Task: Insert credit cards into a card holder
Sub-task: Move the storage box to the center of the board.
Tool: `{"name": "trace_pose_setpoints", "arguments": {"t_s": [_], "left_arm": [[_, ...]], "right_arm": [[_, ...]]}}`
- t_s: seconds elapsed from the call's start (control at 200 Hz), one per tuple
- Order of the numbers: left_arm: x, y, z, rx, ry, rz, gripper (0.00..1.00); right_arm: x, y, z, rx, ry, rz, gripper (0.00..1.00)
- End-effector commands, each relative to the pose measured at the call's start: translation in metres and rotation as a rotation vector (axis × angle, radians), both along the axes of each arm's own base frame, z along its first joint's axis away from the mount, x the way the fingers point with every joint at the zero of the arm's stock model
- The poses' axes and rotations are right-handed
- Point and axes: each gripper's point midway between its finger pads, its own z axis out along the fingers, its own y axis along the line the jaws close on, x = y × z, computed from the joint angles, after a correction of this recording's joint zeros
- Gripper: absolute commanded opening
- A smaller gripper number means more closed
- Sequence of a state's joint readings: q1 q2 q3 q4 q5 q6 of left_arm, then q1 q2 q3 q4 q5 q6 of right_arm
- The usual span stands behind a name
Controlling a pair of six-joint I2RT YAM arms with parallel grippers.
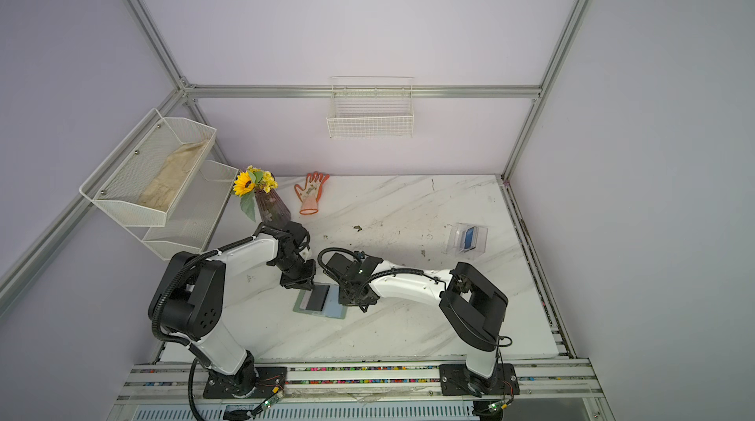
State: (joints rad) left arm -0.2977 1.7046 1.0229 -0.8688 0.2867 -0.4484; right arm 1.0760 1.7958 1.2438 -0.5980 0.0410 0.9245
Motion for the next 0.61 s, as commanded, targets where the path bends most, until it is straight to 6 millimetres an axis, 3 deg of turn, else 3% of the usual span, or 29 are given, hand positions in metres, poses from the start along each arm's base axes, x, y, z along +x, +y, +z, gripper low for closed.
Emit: {"name": "trace_pose_setpoints", "arguments": {"t_s": [0.0,0.6], "left_arm": [[-0.0001,-0.0041,-0.005,-0.015,0.007,-0.026,0.13],[0.0014,-0.0059,-0.0048,-0.022,0.008,-0.026,0.13]], "right_arm": [[0.0061,0.0015,0.0019,-0.003,-0.012,-0.008,0.19],[0.0053,-0.0021,0.0079,0.015,-0.019,0.025,0.06]]}}
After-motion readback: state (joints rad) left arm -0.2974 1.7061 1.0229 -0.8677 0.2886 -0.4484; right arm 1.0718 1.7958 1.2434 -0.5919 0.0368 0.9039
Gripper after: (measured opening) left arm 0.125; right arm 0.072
